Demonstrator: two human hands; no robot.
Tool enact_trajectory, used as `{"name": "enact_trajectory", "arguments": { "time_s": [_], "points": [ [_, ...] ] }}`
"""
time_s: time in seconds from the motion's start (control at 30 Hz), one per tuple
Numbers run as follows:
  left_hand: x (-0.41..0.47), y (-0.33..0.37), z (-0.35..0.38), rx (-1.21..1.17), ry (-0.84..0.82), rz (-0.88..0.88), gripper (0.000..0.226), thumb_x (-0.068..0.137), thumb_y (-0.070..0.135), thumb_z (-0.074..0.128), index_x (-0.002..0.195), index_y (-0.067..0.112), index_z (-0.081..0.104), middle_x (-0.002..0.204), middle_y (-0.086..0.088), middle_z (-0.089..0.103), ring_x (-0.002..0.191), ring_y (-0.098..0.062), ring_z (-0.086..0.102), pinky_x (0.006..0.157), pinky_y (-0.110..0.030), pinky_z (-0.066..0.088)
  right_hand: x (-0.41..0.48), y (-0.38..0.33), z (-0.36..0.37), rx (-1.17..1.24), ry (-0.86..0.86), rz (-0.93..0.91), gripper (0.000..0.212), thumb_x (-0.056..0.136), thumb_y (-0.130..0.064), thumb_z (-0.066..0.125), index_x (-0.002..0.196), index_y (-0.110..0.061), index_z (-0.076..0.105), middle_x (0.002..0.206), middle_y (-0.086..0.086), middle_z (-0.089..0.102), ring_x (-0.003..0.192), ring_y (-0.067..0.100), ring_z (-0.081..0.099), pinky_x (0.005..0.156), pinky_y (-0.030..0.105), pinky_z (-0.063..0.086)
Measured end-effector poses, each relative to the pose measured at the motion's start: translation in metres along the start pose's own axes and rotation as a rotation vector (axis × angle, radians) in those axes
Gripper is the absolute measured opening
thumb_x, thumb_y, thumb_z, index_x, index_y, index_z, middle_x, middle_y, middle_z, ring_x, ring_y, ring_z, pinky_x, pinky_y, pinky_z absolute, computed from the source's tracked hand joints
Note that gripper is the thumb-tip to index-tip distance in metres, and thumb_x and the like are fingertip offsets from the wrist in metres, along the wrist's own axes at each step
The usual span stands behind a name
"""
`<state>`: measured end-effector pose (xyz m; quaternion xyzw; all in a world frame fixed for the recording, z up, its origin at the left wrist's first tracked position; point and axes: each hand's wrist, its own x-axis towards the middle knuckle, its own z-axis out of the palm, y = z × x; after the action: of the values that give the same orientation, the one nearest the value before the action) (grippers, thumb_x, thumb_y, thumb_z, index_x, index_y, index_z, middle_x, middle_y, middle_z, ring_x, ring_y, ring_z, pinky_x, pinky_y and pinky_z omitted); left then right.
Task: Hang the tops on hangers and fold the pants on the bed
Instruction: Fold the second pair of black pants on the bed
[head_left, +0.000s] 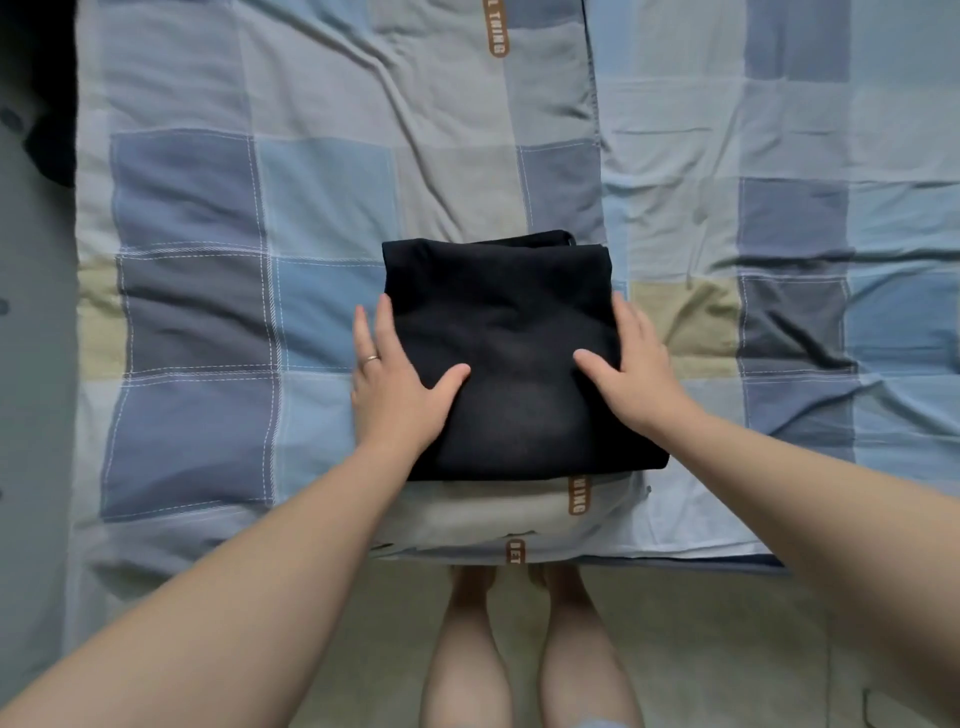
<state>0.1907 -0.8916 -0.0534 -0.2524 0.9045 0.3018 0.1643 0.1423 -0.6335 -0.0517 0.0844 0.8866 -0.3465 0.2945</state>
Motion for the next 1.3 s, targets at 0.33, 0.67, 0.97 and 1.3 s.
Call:
{"name": "enact_trajectory", "arguments": {
  "time_s": [0.33, 0.67, 0.97, 1.3],
  "points": [
    [0.027, -0.017, -0.001, -0.149, -0.169, -0.317, 0.077, 0.084, 0.071, 0.06, 0.14, 0.022, 0.038, 0.125, 0.005, 0.061, 0.119, -0.029, 0.059, 0.092, -0.037, 0.043, 0.01, 0.015, 0.01, 0.581, -0.103, 0.34, 0.054, 0.083, -0.05, 0.075, 0.127, -0.022, 0.06, 0.115, -0.005, 0.071, 0.099, 0.015, 0.071, 0.082, 0.032, 0.056],
    [-0.004, -0.015, -0.031, -0.276, -0.435, -0.384, 0.074, 0.086, 0.062, 0.066, 0.144, 0.019, 0.051, 0.138, -0.001, 0.06, 0.122, -0.027, 0.059, 0.108, -0.042, 0.046, -0.051, 0.009, -0.024, 0.598, -0.373, 0.535, 0.06, 0.076, -0.056, 0.078, 0.122, -0.019, 0.067, 0.107, 0.001, 0.077, 0.096, 0.022, 0.075, 0.089, 0.037, 0.057],
    [-0.076, -0.01, -0.108, -0.103, -0.933, -0.658, 0.07, 0.084, 0.073, 0.06, 0.121, 0.014, 0.064, 0.109, -0.007, 0.072, 0.093, -0.025, 0.07, 0.079, -0.033, 0.054, -0.158, -0.018, -0.03, 0.735, -0.517, 0.879, 0.067, 0.059, -0.063, 0.08, 0.105, -0.015, 0.075, 0.103, 0.009, 0.077, 0.082, 0.025, 0.076, 0.064, 0.03, 0.059],
    [-0.159, -0.005, -0.151, -0.054, -1.088, -0.614, 0.063, 0.084, 0.071, 0.062, 0.118, 0.018, 0.07, 0.089, 0.002, 0.079, 0.077, -0.015, 0.076, 0.064, -0.021, 0.056, -0.27, -0.042, -0.057, 0.79, -0.447, 0.905, 0.043, 0.078, -0.038, 0.078, 0.112, -0.013, 0.074, 0.103, 0.011, 0.077, 0.081, 0.025, 0.074, 0.077, 0.033, 0.054]
  ]
}}
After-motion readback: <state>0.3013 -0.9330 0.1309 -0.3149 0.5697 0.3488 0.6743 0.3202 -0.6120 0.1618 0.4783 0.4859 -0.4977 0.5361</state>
